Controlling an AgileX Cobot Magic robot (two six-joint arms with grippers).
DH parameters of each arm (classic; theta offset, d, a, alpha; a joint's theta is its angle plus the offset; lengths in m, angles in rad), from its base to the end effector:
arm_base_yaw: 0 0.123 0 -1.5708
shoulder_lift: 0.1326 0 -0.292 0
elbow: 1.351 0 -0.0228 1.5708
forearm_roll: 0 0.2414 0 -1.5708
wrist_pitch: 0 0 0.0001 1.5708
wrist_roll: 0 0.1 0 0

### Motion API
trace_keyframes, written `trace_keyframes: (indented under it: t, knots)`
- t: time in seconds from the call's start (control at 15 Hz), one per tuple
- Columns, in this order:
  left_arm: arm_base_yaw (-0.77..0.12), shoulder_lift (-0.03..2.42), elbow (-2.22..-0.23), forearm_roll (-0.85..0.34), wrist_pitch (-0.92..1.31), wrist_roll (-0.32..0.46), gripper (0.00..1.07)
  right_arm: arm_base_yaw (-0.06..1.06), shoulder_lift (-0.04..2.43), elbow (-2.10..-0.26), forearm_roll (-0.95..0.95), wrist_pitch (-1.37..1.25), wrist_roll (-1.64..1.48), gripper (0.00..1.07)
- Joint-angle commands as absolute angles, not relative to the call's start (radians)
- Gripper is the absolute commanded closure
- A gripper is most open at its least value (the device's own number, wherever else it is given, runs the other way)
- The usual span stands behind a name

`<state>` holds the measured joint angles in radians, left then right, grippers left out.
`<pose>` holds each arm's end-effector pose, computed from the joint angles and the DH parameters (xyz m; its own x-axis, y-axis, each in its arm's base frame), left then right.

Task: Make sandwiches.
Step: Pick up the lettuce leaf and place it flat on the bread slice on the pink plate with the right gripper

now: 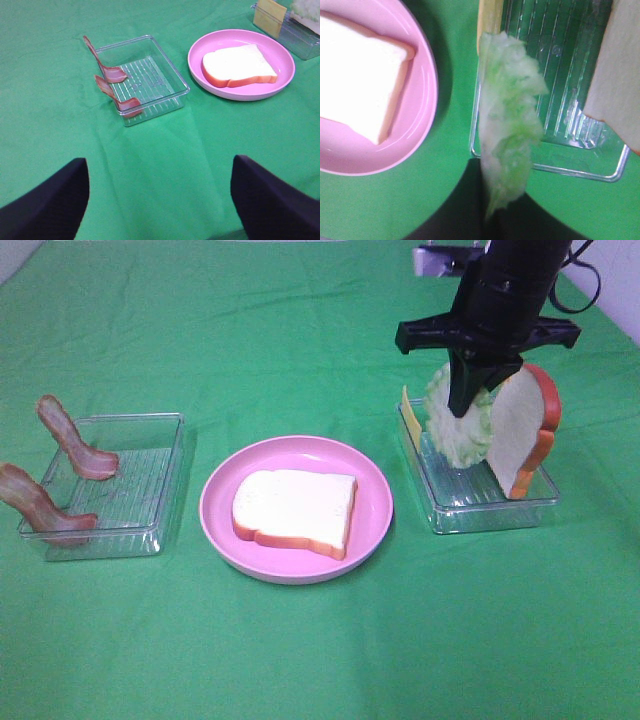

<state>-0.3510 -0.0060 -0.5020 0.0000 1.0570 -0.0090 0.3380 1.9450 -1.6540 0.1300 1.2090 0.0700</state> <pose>-0.0123 0.0045 0.2694 -0.4215 0.1447 -0.8952 0.3401 0.9404 -0.0081 0.3720 0.1436 0.2538 -0.9653 -0.2172 -0.1452 -0.2371 0.9617 0.1374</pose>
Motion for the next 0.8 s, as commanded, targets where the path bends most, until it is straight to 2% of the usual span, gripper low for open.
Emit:
trace_keyframes:
  t: [0.07,0.13,0.4,0.47,0.8]
  knots:
    - [-0.352,-0.023,-0.499,0.0,1.046,-0.007,0.32,0.34,1.871,-1.66,0.138,1.233,0.076,1.07]
    - [-0.352,-0.023,-0.499,0.0,1.046,-0.007,0.32,0.34,1.871,-1.66,0.138,1.233,0.076,1.07]
    - [-0.352,-0.023,-0.499,0.0,1.046,-0.007,0.32,0.342,1.794,-1.657,0.498,1.192,-0.114,1.07]
    - [-0.352,-0.023,-0.499,0.0,1.046,-0.007,0.32,0.373,1.801,-1.625,0.62,1.121,-0.176,1.07]
    - [-0.352,-0.023,-0.499,0.0,1.046,-0.007,0.32,0.552,1.956,-1.594,0.735,0.984,-0.211,1.07]
